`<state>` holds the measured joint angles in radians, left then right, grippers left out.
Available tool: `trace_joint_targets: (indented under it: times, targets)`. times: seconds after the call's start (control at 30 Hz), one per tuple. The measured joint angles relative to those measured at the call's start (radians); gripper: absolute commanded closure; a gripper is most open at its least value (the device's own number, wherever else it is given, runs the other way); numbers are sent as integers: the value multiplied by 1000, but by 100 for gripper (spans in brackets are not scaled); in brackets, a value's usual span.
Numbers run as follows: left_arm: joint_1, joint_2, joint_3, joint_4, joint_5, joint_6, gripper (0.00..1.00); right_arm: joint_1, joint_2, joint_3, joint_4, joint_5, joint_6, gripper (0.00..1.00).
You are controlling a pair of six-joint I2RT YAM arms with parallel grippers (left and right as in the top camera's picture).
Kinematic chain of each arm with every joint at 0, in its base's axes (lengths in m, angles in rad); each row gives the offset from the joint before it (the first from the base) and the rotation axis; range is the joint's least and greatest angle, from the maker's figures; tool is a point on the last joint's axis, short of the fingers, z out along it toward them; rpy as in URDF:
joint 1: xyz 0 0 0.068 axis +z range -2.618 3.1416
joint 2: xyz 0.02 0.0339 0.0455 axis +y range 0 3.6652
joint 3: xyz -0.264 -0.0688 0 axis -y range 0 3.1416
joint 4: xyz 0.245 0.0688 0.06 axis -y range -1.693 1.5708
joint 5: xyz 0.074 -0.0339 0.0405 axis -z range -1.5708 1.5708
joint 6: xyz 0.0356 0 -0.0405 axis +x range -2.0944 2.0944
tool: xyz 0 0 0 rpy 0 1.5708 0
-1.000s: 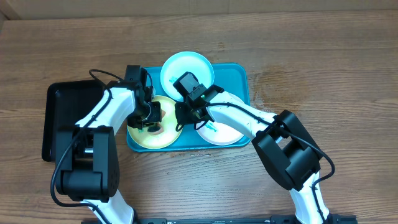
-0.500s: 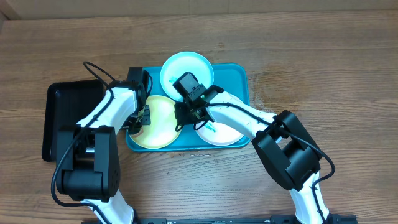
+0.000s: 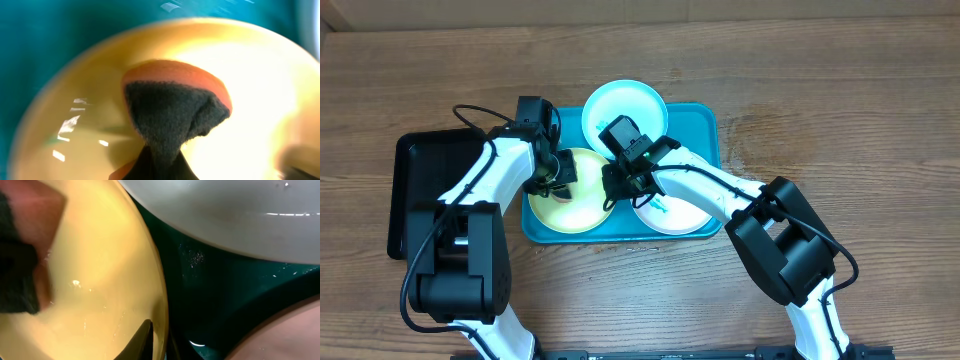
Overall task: Clean dirty plates on tray and stack at the side
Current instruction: 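Scrub the yellow plate with the sponge while the right gripper holds it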
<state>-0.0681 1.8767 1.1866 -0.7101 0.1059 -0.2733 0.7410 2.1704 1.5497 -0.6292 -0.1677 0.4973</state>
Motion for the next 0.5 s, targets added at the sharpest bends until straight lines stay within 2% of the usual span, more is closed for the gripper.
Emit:
trace_joint_targets:
  times: [0.23, 0.33, 0.43, 0.5]
  targets:
    - [-2, 0, 1, -116, 127, -8, 96, 0, 0, 0, 3, 0, 1, 88]
    - [-2, 0, 1, -185, 144, 37, 96, 0, 0, 0, 7, 0, 0, 88]
    - [-2, 0, 1, -230, 113, 74, 96, 0, 0, 0, 7, 0, 0, 88]
    - [-2, 0, 1, -245, 27, 70, 96, 0, 0, 0, 6, 0, 0, 88]
